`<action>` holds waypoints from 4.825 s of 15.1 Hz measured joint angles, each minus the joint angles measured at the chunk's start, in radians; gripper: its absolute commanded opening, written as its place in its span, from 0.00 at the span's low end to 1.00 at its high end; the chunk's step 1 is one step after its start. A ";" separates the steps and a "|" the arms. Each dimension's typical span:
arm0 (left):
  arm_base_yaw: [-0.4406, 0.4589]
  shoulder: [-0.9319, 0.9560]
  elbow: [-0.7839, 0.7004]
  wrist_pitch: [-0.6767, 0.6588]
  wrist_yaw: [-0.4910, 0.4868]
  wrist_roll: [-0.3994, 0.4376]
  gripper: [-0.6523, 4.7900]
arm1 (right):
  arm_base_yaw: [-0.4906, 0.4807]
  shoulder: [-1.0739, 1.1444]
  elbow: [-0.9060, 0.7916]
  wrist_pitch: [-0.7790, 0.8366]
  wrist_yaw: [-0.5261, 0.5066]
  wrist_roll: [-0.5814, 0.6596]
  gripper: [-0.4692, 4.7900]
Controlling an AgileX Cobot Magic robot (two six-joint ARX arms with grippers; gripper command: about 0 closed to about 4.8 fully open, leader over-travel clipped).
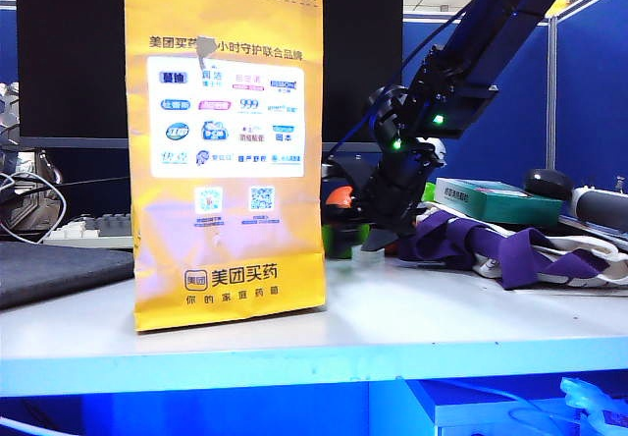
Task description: Pick up the transparent tape and throw it into the yellow paper bag.
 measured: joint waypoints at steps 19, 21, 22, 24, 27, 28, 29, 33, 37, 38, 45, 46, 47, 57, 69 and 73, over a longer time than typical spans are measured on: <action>0.092 -0.147 0.000 0.006 -0.154 0.061 1.00 | -0.071 -0.066 0.801 -0.694 -0.207 0.043 0.18; 0.207 -0.252 0.000 0.009 -0.075 0.019 1.00 | -0.068 -0.144 0.834 -0.783 -0.312 0.073 0.18; 0.272 -0.291 0.001 0.005 -0.010 -0.005 1.00 | -0.061 -0.180 0.834 -0.806 -0.353 0.101 0.18; 0.371 -0.332 0.001 -0.034 0.105 -0.026 1.00 | -0.023 -0.265 0.834 -0.827 -0.413 0.121 0.17; 0.453 -0.321 -0.001 -0.172 0.269 -0.026 1.00 | 0.085 -0.373 0.839 -0.901 -0.434 0.124 0.17; 0.452 -0.319 -0.003 -0.205 0.288 -0.015 1.00 | 0.127 -0.393 0.839 -0.941 -0.434 0.122 0.17; 0.449 -0.322 -0.003 -0.209 0.297 0.006 1.00 | 0.181 -0.401 0.839 -0.987 -0.425 0.118 0.17; 0.452 -0.323 -0.002 -0.210 0.245 0.026 1.00 | 0.369 -0.399 0.837 -1.116 -0.323 0.062 0.17; 0.452 -0.323 -0.002 -0.226 0.219 0.027 1.00 | 0.397 -0.391 0.836 -1.169 -0.220 0.039 0.17; 0.452 -0.323 -0.002 -0.232 0.220 0.027 1.00 | 0.397 -0.381 0.836 -1.169 -0.219 0.039 0.17; 0.452 -0.323 -0.002 -0.334 0.343 0.055 0.91 | 0.390 -0.343 0.833 -1.175 -0.217 0.039 0.17; 0.452 -0.323 -0.002 -0.360 0.386 0.066 0.91 | 0.377 -0.343 0.833 -1.175 -0.217 0.039 0.17; 0.452 -0.324 -0.002 -0.369 0.426 0.069 0.91 | 0.372 -0.343 0.833 -1.178 -0.215 0.039 0.17; 0.452 -0.349 0.000 -0.336 0.706 0.110 0.91 | 0.349 -0.328 0.834 -1.180 -0.216 0.039 0.21; 0.452 -0.451 -0.001 -0.309 0.269 0.110 0.90 | 0.279 -0.452 0.833 -0.978 0.027 0.028 1.00; 0.452 -0.682 -0.001 -0.298 0.229 0.057 0.90 | 0.246 -0.767 0.838 -0.890 0.025 -0.030 1.00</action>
